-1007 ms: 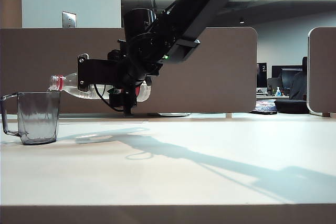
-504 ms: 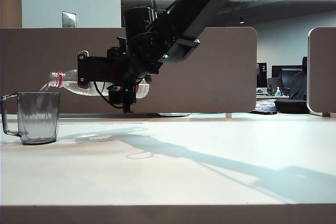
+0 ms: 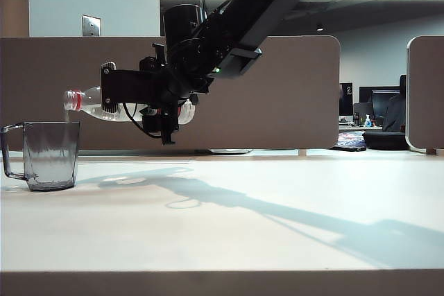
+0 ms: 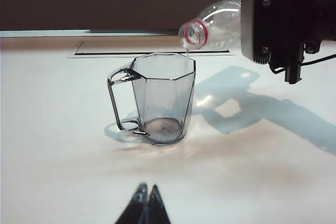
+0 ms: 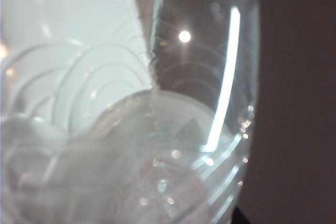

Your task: Pick up the mineral water bottle on the table and pour water into the mug until it's half full.

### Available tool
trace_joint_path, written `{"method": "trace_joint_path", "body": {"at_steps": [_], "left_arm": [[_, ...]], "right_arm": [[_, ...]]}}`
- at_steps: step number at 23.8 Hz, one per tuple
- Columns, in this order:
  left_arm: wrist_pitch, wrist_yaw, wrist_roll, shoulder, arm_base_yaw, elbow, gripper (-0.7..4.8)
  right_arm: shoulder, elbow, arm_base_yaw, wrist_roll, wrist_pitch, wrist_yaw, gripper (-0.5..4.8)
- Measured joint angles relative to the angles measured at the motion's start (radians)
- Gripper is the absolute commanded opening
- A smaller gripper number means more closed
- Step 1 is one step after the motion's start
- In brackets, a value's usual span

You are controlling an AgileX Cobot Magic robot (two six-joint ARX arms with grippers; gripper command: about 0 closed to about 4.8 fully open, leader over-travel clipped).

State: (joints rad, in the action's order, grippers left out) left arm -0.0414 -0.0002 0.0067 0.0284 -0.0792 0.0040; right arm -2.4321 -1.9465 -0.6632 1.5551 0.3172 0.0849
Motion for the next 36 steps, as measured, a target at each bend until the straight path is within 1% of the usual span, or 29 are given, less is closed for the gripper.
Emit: {"method": "trace_joint_path", "body": {"at_steps": [8,13,30,33,36], "left_arm": [[0.0,0.0,0.0,0.0,0.0,0.0,-0.05],[0.0,0.0,0.0,0.0,0.0,0.0,-0.05],[0.0,0.0,0.0,0.0,0.0,0.0,-0.05],[0.0,0.0,0.0,0.0,0.0,0.0,-0.05],[0.0,0.0,0.0,0.0,0.0,0.0,-0.05]], "right_arm": [[0.0,0.0,0.0,0.017,-0.001,-0.018,3.14],[0.0,0.0,0.0,0.048,-0.001,-0.033,3.14],[0.0,-0.001,0.0,0.077,0.006,-0.034,3.13],[-0.004,-0.008,0.0,0.077,0.008,-0.036,3.13],[-0.025,-0.054,0.0,0.077,-0.002,-0.037,3.13]]}}
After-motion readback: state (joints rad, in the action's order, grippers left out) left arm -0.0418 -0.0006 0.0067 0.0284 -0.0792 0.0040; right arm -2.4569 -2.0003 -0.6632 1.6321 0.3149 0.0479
